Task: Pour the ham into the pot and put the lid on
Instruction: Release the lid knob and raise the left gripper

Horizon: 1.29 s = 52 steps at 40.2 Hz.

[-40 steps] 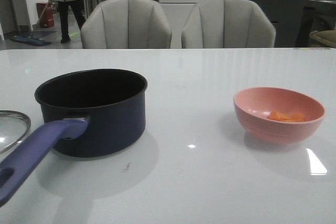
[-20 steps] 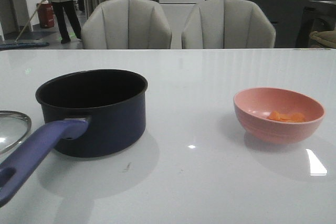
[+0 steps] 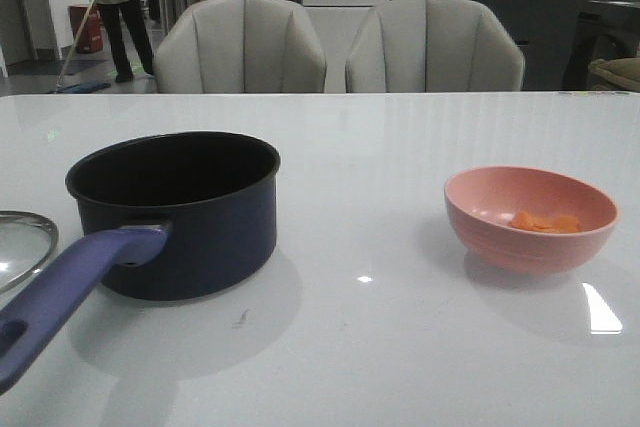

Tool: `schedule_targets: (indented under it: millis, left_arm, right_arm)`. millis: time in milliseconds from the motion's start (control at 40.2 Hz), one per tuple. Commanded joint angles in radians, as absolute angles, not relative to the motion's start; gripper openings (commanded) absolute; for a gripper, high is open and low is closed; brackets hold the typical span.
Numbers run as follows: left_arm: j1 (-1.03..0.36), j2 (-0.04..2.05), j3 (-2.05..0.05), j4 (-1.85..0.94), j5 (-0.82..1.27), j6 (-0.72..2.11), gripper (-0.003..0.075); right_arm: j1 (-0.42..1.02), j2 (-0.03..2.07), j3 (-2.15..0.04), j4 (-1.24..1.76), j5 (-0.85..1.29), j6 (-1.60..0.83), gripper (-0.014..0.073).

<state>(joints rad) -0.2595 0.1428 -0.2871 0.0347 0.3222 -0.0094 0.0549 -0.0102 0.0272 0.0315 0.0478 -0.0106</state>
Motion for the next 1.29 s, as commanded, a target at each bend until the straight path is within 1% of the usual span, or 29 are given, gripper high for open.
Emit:
schedule_targets:
  millis: [0, 50, 100, 149, 224, 323, 423, 771, 846, 896, 1020, 1070, 1120, 1269]
  left_arm:
    - [-0.268, 0.152, -0.312, 0.038, 0.234, -0.010, 0.0561]
    - [-0.270, 0.152, -0.312, 0.038, 0.236, -0.010, 0.0561]
    - [-0.276, 0.152, -0.312, 0.038, 0.236, -0.010, 0.0561]
    - [-0.284, 0.152, -0.312, 0.038, 0.236, -0.010, 0.0561]
    - [-0.291, 0.152, -0.312, 0.038, 0.236, -0.010, 0.0561]
    - [-0.291, 0.152, -0.312, 0.038, 0.250, -0.010, 0.0561]
    - [-0.291, 0.152, -0.312, 0.038, 0.248, -0.010, 0.0561]
    - [-0.291, 0.152, -0.312, 0.038, 0.238, -0.010, 0.0561]
    - [-0.291, 0.152, -0.312, 0.038, 0.238, -0.010, 0.0561]
    - [-0.291, 0.152, -0.312, 0.038, 0.238, -0.010, 0.0561]
    - [-0.291, 0.152, -0.312, 0.038, 0.240, -0.010, 0.0561]
    - [-0.291, 0.152, -0.312, 0.038, 0.240, -0.010, 0.0561]
    - [-0.291, 0.152, -0.312, 0.038, 0.240, -0.010, 0.0561]
    - [-0.291, 0.152, -0.312, 0.038, 0.240, -0.010, 0.0561]
  right_arm:
    - [0.047, -0.030, 0.021, 0.021, -0.122, -0.013, 0.0160]
    - [0.048, -0.030, 0.015, 0.021, -0.176, -0.013, 0.0160]
    - [0.048, -0.027, -0.008, 0.021, -0.172, -0.013, 0.0160]
    - [0.048, -0.014, -0.054, 0.021, -0.120, -0.013, 0.0160]
    - [0.048, 0.040, -0.137, 0.021, 0.018, -0.013, 0.0160]
    - [0.048, 0.165, -0.270, 0.021, 0.189, -0.013, 0.0160]
    - [0.048, 0.268, -0.339, 0.021, 0.288, -0.013, 0.0160]
    - [0.048, 0.434, -0.373, 0.025, 0.281, -0.013, 0.0167]
    - [0.048, 0.502, -0.412, 0.034, 0.292, -0.013, 0.0209]
    - [0.048, 0.563, -0.443, 0.044, 0.299, -0.013, 0.0255]
    - [0.048, 0.718, -0.527, 0.094, 0.301, -0.013, 0.0405]
    - [0.048, 0.781, -0.567, 0.110, 0.301, -0.013, 0.0444]
    - [0.048, 0.843, -0.604, 0.123, 0.301, -0.013, 0.0461]
    - [0.048, 1.082, -0.751, 0.172, 0.348, -0.013, 0.0463]
